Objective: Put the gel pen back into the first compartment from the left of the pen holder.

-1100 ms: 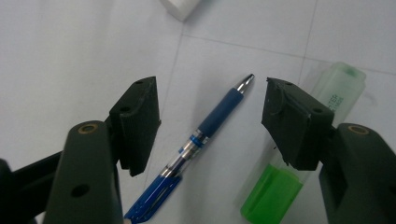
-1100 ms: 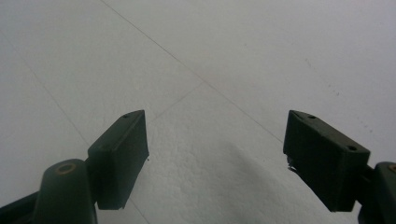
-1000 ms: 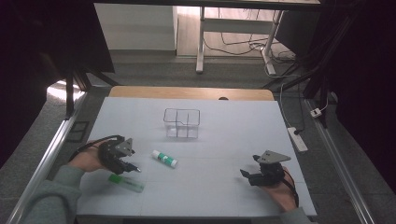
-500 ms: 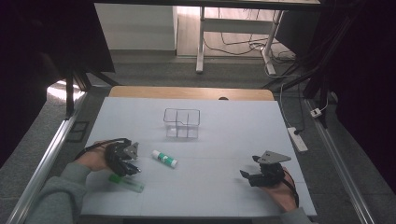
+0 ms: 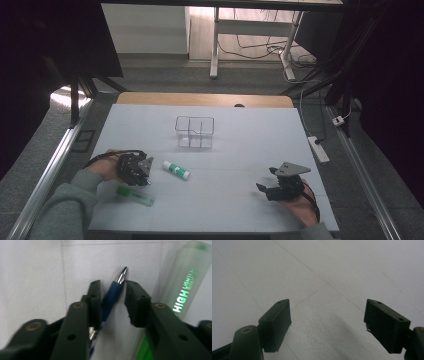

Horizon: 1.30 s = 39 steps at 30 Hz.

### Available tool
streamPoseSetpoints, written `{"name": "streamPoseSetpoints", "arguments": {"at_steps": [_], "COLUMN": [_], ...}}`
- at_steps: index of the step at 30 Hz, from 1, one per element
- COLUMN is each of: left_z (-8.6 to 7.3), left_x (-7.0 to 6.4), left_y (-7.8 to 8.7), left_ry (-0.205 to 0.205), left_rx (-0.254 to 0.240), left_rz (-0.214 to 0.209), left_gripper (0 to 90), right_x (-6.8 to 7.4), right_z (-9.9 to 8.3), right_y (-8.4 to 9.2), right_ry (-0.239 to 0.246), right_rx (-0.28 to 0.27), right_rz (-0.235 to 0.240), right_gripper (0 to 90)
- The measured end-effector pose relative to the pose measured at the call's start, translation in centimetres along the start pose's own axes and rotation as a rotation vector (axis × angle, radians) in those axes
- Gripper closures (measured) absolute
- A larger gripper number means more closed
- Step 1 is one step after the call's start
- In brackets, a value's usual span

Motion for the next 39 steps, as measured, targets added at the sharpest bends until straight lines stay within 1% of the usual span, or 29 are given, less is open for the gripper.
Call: {"name": "streamPoseSetpoints", "arguments": {"at_steps": [1, 3, 5, 6, 10, 13, 16, 18, 19, 24, 27, 30, 32, 34, 35, 39], "left_z": [0.1, 0.2, 0.3, 0.3, 0.3, 0.3, 0.3, 0.1, 0.0, -0.2, -0.2, -0.3, -0.3, -0.2, -0.3, -0.2], "left_x": [0.0, -0.1, -0.2, -0.2, -0.3, -0.4, -0.4, -0.3, -0.2, 0.0, 0.0, 0.0, 0.0, 0.0, 0.1, 0.3], "left_y": [0.0, 0.0, 0.0, 0.0, 0.0, 0.0, 0.1, 0.3, 0.5, 1.8, 2.6, 3.3, 3.7, 4.0, 4.2, 4.6], "left_ry": [-0.015, -0.042, -0.07, -0.078, -0.102, -0.104, -0.09, -0.068, -0.057, 0.009, 0.046, 0.082, 0.097, 0.121, 0.125, 0.16], "left_rx": [0.002, 0.01, 0.01, 0.01, 0.013, 0.02, 0.023, 0.032, 0.025, -0.051, -0.09, -0.135, -0.154, -0.188, -0.194, -0.227], "left_rz": [-0.002, -0.021, -0.02, -0.02, -0.005, 0.001, 0.015, 0.048, 0.061, 0.151, 0.198, 0.233, 0.251, 0.272, 0.284, 0.343], "left_gripper": [70.0, 76.0, 77.5, 79.4, 79.8, 79.9, 80.0, 80.0, 80.0, 80.0, 80.0, 80.0, 80.1, 80.0, 80.0, 80.1], "right_x": [0.0, 0.1, 0.2, 0.3, 0.4, 0.3, 0.3, 0.2, 0.2, 0.3, 0.2, 0.2, 0.1, 0.1, 0.1, 0.0], "right_z": [0.0, 0.0, 0.0, 0.0, 0.0, -0.1, -0.1, -0.1, -0.1, -0.1, -0.2, -0.2, -0.2, -0.2, -0.2, -0.2], "right_y": [0.0, 0.0, 0.0, -0.1, -0.1, -0.2, -0.2, -0.2, -0.2, -0.2, -0.3, -0.2, -0.2, -0.3, -0.3, -0.3], "right_ry": [0.002, 0.008, 0.012, 0.016, 0.02, 0.02, 0.02, 0.016, 0.016, 0.017, 0.02, 0.02, 0.015, 0.015, 0.013, 0.012], "right_rx": [0.0, 0.0, 0.001, 0.001, 0.008, 0.011, 0.013, 0.016, 0.016, 0.019, 0.023, 0.027, 0.026, 0.026, 0.028, 0.032], "right_rz": [0.003, 0.015, 0.014, 0.023, 0.027, 0.027, 0.025, 0.021, 0.021, 0.021, 0.01, 0.007, 0.005, 0.004, 0.004, -0.002], "right_gripper": [21.3, 21.3, 21.2, 21.2, 21.2, 21.2, 21.2, 21.2, 21.2, 21.2, 21.2, 21.2, 21.2, 21.2, 21.2, 21.2]}}
Point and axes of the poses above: each handheld gripper's, and its own axes: y roughly backward along the jaws, z roughly out of its top, x roughly to its left, the point moved 5 cm from there along -y, roughly forward along the jaws, and after that the axes turned 9 degrees about -y, right-handed, at the moved point
